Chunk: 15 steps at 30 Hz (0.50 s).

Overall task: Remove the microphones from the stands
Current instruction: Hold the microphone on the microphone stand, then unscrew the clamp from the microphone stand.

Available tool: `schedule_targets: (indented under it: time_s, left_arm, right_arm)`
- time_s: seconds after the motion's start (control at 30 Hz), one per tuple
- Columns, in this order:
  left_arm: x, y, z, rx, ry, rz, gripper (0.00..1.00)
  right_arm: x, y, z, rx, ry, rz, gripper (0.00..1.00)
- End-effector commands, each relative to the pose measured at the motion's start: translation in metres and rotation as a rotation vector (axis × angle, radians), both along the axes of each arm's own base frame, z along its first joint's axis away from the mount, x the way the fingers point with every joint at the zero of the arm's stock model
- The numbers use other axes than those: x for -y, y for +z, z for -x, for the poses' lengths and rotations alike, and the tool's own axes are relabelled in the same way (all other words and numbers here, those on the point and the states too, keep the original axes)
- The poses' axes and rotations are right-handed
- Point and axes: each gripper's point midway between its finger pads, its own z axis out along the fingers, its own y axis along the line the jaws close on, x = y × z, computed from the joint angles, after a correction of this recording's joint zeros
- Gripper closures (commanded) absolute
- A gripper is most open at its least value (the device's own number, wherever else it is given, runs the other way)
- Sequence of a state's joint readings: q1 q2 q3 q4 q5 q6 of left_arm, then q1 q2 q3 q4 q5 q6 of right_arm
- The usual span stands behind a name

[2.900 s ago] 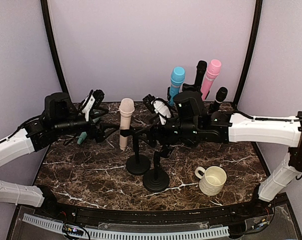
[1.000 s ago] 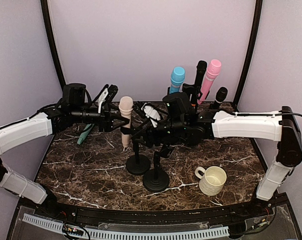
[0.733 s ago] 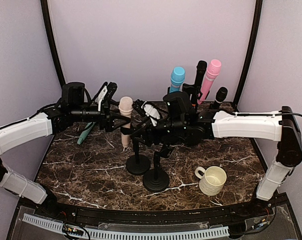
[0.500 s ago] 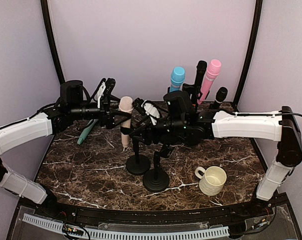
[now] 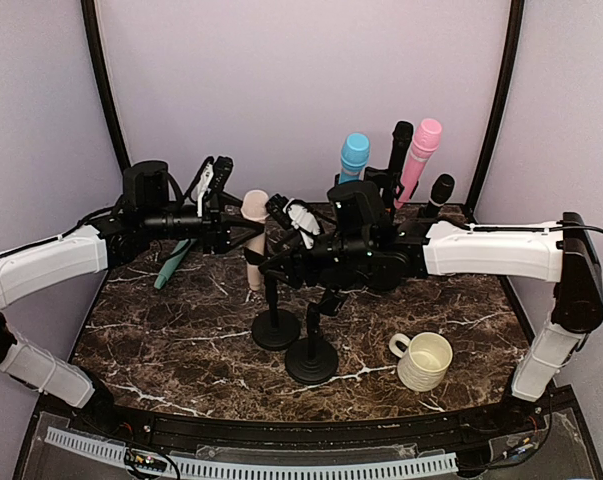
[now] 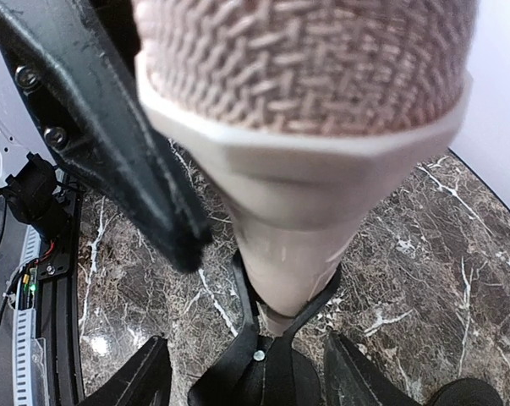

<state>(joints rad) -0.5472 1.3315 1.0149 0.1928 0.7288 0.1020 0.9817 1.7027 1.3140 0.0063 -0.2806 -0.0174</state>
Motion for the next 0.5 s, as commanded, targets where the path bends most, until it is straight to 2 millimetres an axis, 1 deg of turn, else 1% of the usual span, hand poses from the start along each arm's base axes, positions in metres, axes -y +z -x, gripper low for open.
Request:
schedule_targets:
  time_s: [0.0, 0.17, 0.27, 0.3, 0.33, 0.37, 0.43, 0.47]
  left_arm:
    - [0.0, 0.007, 0.005, 0.044, -0.02, 0.009, 0.46]
    - [-0.001, 0.006, 0.005, 0.046, -0.016, 0.002, 0.54]
    - [-0.002, 0.006, 0.005, 0.053, -0.008, 0.001, 0.53]
    - [-0.002, 0.004, 0.006, 0.05, -0.008, -0.001, 0.46]
    - [-0.002, 0.004, 0.006, 0.049, -0.009, 0.0, 0.41]
    - [-0.002, 0.003, 0.006, 0.044, -0.008, -0.001, 0.34]
    - [-0.002, 0.0, 0.006, 0.034, -0.011, 0.001, 0.25]
    - [0.0, -0.001, 0.006, 0.03, -0.012, 0.004, 0.23]
  right_arm:
    - [0.0, -0.009, -0.006, -0.002, -0.016, 0.012, 0.39]
    - [0.002, -0.012, -0.012, -0.004, -0.058, 0.028, 0.42]
    - [0.006, -0.017, -0.014, -0.031, -0.091, 0.046, 0.41]
    - [0.007, -0.016, -0.012, -0.04, -0.096, 0.039, 0.4]
    - [0.007, -0.015, -0.01, -0.045, -0.099, 0.034, 0.39]
    - [0.008, -0.015, -0.008, -0.047, -0.104, 0.033, 0.38]
    - [0.01, -0.012, -0.005, -0.053, -0.128, 0.025, 0.36]
    - [0.011, -0.011, -0.004, -0.057, -0.14, 0.022, 0.35]
